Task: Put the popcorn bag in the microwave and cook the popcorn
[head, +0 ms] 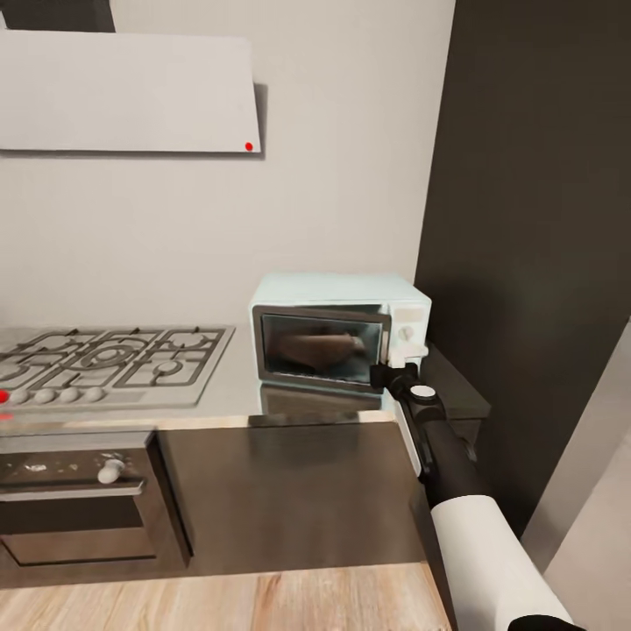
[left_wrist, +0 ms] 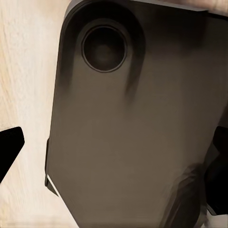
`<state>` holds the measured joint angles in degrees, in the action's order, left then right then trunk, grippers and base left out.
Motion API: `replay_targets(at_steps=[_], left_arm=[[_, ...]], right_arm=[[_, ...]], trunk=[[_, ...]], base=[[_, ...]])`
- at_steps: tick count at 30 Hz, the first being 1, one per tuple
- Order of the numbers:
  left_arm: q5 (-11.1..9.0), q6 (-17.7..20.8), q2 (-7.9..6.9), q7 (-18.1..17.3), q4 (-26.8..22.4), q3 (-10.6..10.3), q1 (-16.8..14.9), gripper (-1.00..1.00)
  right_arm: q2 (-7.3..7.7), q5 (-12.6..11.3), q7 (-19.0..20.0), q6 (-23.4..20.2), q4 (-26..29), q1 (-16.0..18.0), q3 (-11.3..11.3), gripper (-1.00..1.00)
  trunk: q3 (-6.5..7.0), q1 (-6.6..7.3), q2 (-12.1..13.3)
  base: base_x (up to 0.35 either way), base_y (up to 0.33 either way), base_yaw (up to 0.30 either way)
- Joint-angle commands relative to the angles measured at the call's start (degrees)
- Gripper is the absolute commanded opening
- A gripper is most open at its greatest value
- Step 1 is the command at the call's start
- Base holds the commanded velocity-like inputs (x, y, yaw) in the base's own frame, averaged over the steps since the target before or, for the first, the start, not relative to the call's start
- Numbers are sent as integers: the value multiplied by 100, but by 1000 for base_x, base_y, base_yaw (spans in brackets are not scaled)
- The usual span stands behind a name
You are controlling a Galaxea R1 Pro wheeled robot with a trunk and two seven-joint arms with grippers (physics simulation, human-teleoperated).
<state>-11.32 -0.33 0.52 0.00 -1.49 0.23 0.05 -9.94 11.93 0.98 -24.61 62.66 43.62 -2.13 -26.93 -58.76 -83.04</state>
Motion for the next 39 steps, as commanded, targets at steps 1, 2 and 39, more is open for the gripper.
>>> replay_targets(at_steps=[1,2,39], left_arm=[[-37,-2,1,0,-9,3,3,100],[-37,-2,1,0,-9,1,3,100],[-37,-2,-8,0,-9,-5,3,100]], right_arm=[[-5,196,-10,-35,27,7,-33,-100],[-5,196,-10,-35,27,7,-33,-100],[125,207,1264,-473,212,7,-11,100]], trunk=[[-5,3,-4],[-5,3,-4],[-5,3,-4]], base=[[-187,0,0],[-158,0,0],[-5,0,0]])
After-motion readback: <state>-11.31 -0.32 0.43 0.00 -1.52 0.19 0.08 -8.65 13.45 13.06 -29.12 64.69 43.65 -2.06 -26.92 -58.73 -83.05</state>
